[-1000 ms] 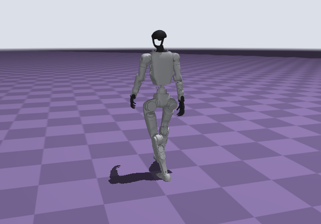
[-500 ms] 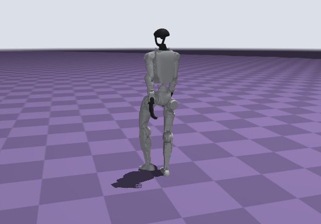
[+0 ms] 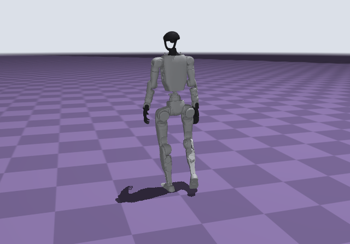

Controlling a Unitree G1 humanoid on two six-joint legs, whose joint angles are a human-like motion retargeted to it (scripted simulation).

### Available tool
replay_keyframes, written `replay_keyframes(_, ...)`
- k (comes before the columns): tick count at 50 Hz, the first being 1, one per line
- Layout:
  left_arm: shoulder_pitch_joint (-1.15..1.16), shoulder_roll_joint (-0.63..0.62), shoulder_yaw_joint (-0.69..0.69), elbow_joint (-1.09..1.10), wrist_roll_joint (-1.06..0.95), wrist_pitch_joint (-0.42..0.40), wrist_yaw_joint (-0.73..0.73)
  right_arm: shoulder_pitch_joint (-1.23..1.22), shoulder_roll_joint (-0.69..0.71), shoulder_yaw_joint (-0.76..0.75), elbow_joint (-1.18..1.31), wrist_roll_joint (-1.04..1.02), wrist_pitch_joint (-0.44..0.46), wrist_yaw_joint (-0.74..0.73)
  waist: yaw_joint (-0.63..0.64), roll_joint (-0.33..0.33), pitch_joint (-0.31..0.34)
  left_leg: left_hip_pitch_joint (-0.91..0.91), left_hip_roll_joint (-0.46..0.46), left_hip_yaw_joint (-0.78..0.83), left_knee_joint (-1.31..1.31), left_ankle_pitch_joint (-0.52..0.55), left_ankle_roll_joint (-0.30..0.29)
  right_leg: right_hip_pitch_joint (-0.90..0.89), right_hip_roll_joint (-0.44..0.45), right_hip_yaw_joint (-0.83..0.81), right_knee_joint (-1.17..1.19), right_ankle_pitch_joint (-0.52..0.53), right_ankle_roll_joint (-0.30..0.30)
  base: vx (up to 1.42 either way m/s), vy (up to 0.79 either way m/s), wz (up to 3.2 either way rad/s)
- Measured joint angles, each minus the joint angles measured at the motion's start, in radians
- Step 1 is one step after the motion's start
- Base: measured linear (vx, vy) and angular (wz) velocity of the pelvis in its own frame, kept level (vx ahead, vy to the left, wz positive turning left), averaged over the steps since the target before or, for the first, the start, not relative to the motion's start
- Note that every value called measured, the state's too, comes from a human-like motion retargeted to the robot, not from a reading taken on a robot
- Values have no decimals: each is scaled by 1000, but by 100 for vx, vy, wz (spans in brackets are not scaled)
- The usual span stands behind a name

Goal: Walk run

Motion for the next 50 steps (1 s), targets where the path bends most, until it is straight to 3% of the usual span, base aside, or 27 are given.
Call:
replay_keyframes(5, -99, 24, 31, -59, -47, -18, -8, 45, -6, -16, -2, -2, 5, -3, -102, -30, 1, 90, -53, -23, -59, -31, 4, -162, -28, -56, -245, -70, 37, 55, -1, 61)
replay_keyframes(10, -104, 49, 29, -130, -64, -69, -25, 51, -14, -11, 10, -2, 21, -13, -164, -79, 25, 247, -129, -29, -109, -80, 13, -203, 31, 60, -721, -47, 86, 69, -6, 21)
replay_keyframes(13, -81, 59, 29, -137, -13, -78, -15, 47, 2, -25, 8, 19, 22, -8, -169, -92, 22, 318, -137, -28, -113, -104, 5, -231, 52, 102, -831, -9, 102, 75, -12, -1)
replay_keyframes(17, -40, 34, 26, -82, 18, -65, 6, 23, 18, -36, -6, 52, 20, -1, -170, -88, 3, 363, -129, -29, -73, -88, -12, -249, 36, 45, -735, -22, -35, 73, -16, 24)
replay_keyframes(18, -22, 26, 24, -57, 17, -58, 6, 19, 20, -34, -8, 56, 19, 2, -188, -90, -1, 372, -129, -42, -48, -64, -13, -242, 15, 14, -710, 9, -45, 78, -16, 70)
replay_keyframes(21, 59, -8, 25, 5, 41, -31, 16, 11, 26, -33, -6, 70, 22, 2, -190, -100, -12, 376, -120, -13, 71, 101, -7, -221, 7, 100, -616, -37, -74, 99, -21, 56)
replay_keyframes(25, 161, -54, 32, 75, 84, -4, 49, -15, 34, -28, -19, 111, 7, -22, -137, -174, -6, 273, -128, 155, 399, 346, 111, -81, -76, 51, -657, -122, -79, 66, -14, 12)
replay_keyframes(28, 215, -55, 27, 115, 86, 18, 66, -57, 36, -11, -42, 143, 2, -7, -96, -197, 23, 135, -53, 218, 713, 266, 125, 16, -55, 34, -698, -164, -92, 66, -27, 21)
replay_keyframes(31, 255, -64, 32, 129, 94, 32, 57, -122, 23, -8, -71, 146, 6, 7, -73, -205, 36, -18, -8, 262, 834, 173, 125, 80, -68, -38, -745, -183, -88, 52, -8, 54)
replay_keyframes(37, 328, -65, 60, 142, 103, 47, 51, -235, 11, 18, -161, 172, 7, 43, -43, -175, 41, -221, -58, 232, 542, 133, 10, 182, -4, -69, -828, -224, -87, 46, -6, 20)
replay_keyframes(43, 323, -61, 71, 164, 78, 56, 63, -296, 6, 51, -261, 192, -10, 49, 29, -91, 91, -233, -77, -13, 3, 163, -160, 346, 131, -73, -899, -284, -92, 59, -4, -39)
replay_keyframes(45, 316, -64, 70, 157, 74, 53, 57, -300, 11, 61, -273, 194, -17, 52, 53, -90, 103, -244, -73, -48, -70, 164, -183, 390, 132, -50, -901, -305, -83, 71, 3, -55)
replay_keyframes(50, 279, -68, 52, 138, 66, 48, 42, -274, 41, 59, -227, 189, -29, 44, 46, -76, 86, -241, -60, 5, -1, 192, -140, 464, 138, -48, -871, -336, -43, 69, 9, -18)
